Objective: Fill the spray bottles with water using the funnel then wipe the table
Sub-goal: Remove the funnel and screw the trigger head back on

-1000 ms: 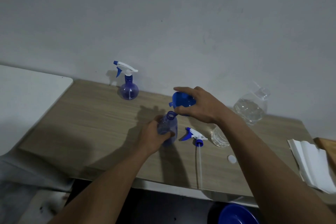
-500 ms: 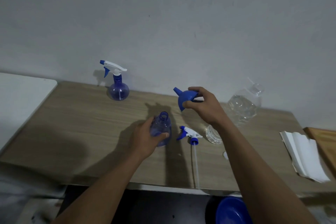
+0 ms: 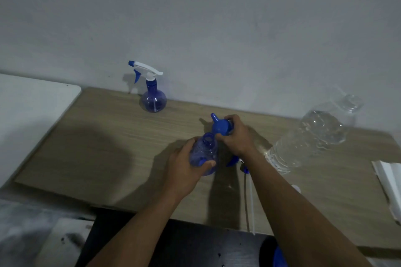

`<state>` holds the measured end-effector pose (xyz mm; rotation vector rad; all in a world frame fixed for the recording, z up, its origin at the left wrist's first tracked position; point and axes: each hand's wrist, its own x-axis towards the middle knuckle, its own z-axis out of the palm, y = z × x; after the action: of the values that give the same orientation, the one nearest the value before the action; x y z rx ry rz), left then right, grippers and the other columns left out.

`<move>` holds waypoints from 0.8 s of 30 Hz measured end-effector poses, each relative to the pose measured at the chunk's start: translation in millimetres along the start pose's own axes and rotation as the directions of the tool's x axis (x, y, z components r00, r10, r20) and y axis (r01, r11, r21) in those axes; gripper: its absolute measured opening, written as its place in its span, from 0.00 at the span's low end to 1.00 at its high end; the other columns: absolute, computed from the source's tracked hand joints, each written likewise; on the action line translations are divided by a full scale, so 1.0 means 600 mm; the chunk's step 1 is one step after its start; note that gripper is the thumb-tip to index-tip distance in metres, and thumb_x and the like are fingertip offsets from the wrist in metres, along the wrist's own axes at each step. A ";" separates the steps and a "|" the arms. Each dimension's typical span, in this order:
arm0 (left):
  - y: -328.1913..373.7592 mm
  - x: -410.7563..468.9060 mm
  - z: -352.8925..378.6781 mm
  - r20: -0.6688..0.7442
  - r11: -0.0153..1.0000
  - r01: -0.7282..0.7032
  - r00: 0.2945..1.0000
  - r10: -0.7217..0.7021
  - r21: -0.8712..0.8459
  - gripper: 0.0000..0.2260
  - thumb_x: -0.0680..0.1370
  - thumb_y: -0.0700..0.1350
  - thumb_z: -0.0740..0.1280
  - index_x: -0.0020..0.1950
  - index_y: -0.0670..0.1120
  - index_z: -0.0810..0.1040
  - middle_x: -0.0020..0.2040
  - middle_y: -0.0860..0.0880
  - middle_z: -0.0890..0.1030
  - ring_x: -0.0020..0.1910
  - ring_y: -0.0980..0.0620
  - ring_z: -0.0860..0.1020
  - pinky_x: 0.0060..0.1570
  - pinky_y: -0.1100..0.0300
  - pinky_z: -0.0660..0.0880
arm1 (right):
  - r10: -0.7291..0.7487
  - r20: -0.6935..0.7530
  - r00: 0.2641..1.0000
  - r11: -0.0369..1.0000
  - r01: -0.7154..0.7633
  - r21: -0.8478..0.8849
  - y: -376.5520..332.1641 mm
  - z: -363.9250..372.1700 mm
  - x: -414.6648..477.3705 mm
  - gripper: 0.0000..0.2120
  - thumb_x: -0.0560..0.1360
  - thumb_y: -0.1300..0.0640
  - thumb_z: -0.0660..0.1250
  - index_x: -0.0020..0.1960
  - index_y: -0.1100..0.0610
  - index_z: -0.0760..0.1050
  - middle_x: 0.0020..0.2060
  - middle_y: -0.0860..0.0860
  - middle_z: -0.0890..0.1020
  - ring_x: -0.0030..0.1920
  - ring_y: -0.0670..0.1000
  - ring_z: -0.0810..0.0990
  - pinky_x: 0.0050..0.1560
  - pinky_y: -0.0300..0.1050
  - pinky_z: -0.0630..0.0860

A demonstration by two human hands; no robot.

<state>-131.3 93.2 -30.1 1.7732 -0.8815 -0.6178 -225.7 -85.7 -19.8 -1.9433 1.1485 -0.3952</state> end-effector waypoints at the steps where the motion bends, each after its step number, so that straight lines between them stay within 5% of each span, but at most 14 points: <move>1: 0.001 0.000 0.000 -0.003 1.000 -0.006 1.000 0.006 0.001 0.26 0.67 0.48 0.80 0.63 0.58 0.76 0.52 0.61 0.82 0.51 0.66 0.78 0.46 0.75 0.71 | 0.012 0.008 1.000 0.999 -0.012 -0.041 0.006 0.004 0.003 0.30 0.64 0.48 0.76 0.62 0.47 0.68 0.56 0.50 0.79 0.53 0.55 0.80 0.55 0.54 0.79; 12: 0.004 -0.002 -0.004 0.000 0.998 -0.037 0.999 0.037 0.042 0.25 0.68 0.49 0.79 0.61 0.60 0.76 0.51 0.61 0.82 0.51 0.65 0.79 0.46 0.74 0.73 | 0.071 0.093 0.993 0.941 -0.036 -0.337 0.019 -0.009 0.009 0.41 0.72 0.45 0.74 0.79 0.55 0.60 0.71 0.56 0.74 0.70 0.60 0.72 0.69 0.53 0.70; 16: 0.007 -0.005 -0.004 -0.002 0.999 -0.022 1.000 0.022 0.037 0.25 0.67 0.49 0.80 0.61 0.60 0.75 0.51 0.62 0.82 0.51 0.69 0.77 0.45 0.77 0.71 | 0.087 0.149 0.985 0.883 -0.008 -0.469 0.011 -0.048 -0.016 0.27 0.73 0.56 0.68 0.72 0.57 0.70 0.66 0.58 0.78 0.66 0.60 0.76 0.59 0.46 0.73; 24: 0.008 -0.007 -0.003 0.012 1.000 -0.009 1.000 0.008 0.021 0.25 0.68 0.47 0.80 0.63 0.56 0.76 0.50 0.63 0.81 0.50 0.73 0.75 0.43 0.79 0.69 | 0.203 0.234 0.951 0.740 0.007 -0.672 0.055 -0.058 -0.071 0.14 0.75 0.56 0.66 0.58 0.59 0.77 0.56 0.60 0.81 0.58 0.61 0.80 0.52 0.48 0.76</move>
<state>-133.7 96.4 -25.2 1.7853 -0.9061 -0.6162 -288.9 -75.1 -18.5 -2.4231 1.2907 0.4341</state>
